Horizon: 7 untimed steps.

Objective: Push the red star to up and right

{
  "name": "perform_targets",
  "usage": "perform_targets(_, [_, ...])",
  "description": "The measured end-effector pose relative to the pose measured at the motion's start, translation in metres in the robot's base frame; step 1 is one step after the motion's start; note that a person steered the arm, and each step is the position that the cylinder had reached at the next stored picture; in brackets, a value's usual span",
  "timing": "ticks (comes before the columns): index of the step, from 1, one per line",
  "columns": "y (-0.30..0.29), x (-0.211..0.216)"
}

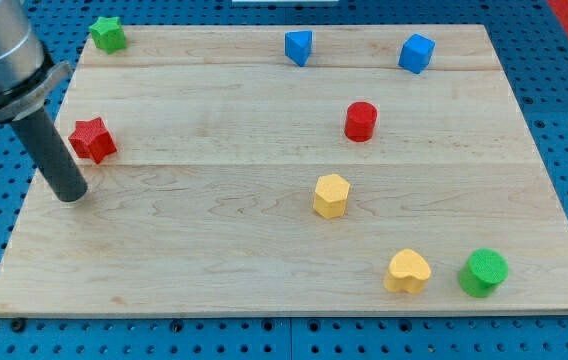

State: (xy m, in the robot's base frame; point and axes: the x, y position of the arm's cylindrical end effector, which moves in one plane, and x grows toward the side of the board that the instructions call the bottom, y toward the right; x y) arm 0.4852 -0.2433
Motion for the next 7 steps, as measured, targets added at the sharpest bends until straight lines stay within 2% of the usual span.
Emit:
perform_targets(4, [0.000, -0.079])
perform_targets(6, [-0.016, -0.093])
perform_targets(7, [0.081, -0.103])
